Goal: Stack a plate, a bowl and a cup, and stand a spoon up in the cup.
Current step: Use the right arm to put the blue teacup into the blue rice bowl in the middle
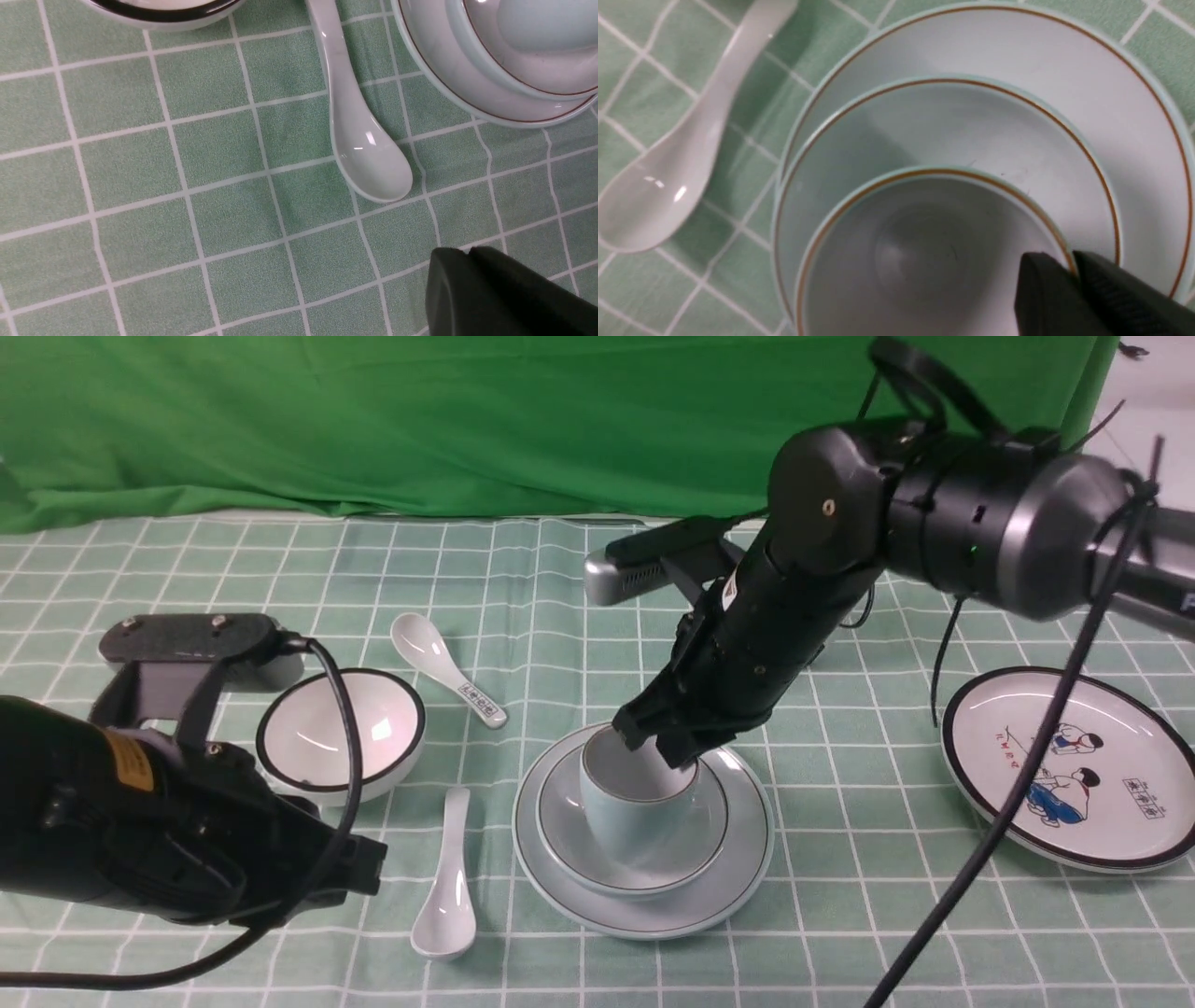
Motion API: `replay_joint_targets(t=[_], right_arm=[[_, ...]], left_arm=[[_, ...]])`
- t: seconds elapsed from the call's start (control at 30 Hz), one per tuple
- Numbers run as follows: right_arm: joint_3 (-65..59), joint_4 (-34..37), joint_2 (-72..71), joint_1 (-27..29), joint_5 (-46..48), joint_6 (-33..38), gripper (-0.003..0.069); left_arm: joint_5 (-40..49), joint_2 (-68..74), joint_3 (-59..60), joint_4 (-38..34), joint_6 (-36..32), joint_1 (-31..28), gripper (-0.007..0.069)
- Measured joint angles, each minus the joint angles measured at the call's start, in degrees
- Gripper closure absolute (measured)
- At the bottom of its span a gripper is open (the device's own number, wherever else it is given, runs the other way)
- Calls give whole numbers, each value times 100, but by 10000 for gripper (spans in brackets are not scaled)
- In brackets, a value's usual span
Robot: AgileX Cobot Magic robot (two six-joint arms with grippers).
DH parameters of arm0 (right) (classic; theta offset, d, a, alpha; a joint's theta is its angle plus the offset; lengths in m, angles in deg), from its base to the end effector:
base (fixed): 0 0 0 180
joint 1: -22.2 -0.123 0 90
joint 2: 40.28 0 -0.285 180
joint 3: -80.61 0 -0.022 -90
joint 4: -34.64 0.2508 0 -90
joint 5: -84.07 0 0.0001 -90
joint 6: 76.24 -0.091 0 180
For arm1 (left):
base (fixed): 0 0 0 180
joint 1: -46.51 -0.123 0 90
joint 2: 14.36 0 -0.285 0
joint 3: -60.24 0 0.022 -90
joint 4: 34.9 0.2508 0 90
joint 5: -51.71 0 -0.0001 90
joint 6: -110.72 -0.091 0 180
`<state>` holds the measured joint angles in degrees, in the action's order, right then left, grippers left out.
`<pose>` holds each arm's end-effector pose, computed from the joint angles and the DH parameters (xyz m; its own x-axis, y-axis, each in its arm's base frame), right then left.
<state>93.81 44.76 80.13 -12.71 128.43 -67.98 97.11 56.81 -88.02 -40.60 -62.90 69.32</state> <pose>0.3494 0.2575 0.2365 -0.7073 -0.5145 -0.4847 -0.6289 0.7711 0.0992 0.1866 -0.0855 0.2810 -0.8463 0.1608 -0.5079 0.2730 0.9496 -0.1542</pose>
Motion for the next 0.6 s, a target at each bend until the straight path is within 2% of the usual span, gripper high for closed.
replay_joint_targets(t=[0.2, 0.37, 0.4, 0.43, 0.53, 0.6], right_arm=[[0, -43, 31, 0, -232, -55, 548], [0, -43, 31, 0, -213, -167, 340], [0, -43, 31, 0, -213, -166, 340], [5, -43, 31, 0, -158, -174, 306], [160, -109, -47, 0, 385, -190, 281], [407, -371, -283, 0, 910, -194, 323]], left_arm=[[18, 0, 0, 0, 8, 0, 616], [18, 0, 0, 0, 8, 0, 616], [18, 0, 0, 0, 8, 0, 616], [18, 0, 0, 0, 8, 0, 616], [36, 26, -19, -14, 103, 0, 616], [107, 171, -169, 12, 231, 0, 616]])
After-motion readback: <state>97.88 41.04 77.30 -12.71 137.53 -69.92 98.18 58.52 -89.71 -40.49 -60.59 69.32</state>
